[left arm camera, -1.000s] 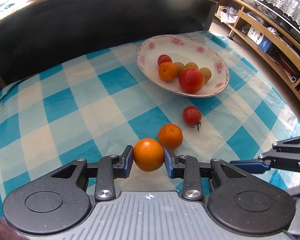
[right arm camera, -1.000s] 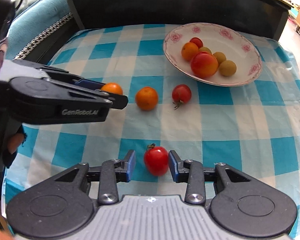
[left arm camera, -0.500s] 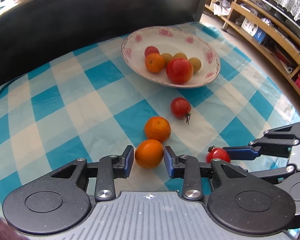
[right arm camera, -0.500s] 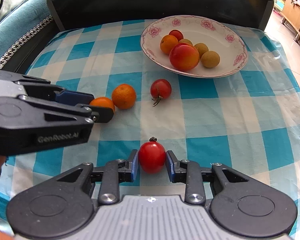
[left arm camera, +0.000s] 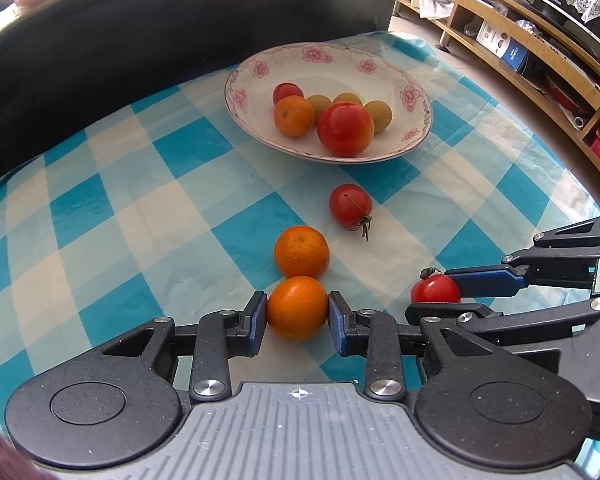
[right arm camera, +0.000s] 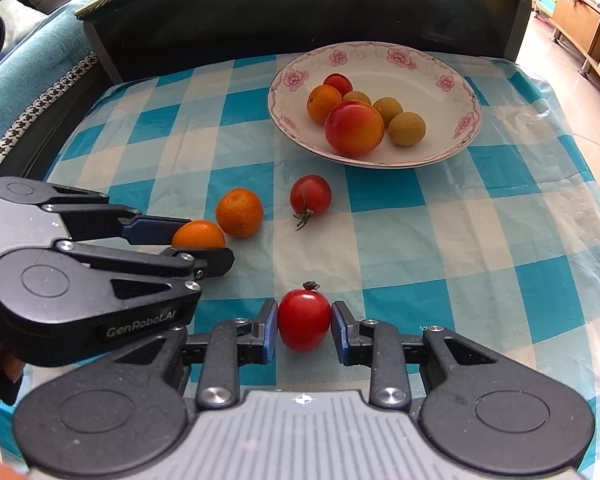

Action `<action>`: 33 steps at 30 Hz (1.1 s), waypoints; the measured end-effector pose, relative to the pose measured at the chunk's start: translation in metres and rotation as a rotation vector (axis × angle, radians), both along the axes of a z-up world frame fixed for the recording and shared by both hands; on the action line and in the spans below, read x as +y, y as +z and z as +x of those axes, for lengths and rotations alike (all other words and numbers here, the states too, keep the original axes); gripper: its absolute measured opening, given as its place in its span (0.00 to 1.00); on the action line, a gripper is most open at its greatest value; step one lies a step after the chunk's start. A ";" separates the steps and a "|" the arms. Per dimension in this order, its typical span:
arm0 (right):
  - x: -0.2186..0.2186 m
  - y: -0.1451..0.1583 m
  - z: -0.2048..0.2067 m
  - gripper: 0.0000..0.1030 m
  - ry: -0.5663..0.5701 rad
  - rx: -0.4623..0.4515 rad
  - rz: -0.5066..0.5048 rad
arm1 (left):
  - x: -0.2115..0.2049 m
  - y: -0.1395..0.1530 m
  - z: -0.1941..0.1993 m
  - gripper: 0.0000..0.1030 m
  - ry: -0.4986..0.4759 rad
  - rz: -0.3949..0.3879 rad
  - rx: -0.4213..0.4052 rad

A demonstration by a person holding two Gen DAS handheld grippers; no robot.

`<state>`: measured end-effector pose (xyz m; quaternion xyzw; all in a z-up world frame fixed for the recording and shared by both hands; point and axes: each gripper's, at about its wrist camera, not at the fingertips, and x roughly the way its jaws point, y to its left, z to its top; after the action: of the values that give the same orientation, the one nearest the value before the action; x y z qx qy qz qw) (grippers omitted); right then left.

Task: Organize fruits
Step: 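Hold the cherry tomato in the right tool and tangerine in the left tool, then carry the held cherry tomato and tangerine over the white floral bowl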

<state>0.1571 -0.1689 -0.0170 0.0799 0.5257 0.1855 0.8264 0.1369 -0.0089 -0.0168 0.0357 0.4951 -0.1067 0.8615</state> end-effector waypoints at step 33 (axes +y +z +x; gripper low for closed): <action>-0.040 0.025 0.062 0.32 -0.158 -0.064 0.051 | -0.011 0.038 0.062 0.39 0.023 -0.059 -0.080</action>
<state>0.2194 -0.2092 0.0084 0.1363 0.4860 0.1354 0.8526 0.1985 -0.0201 0.0212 0.0089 0.4573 -0.1098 0.8824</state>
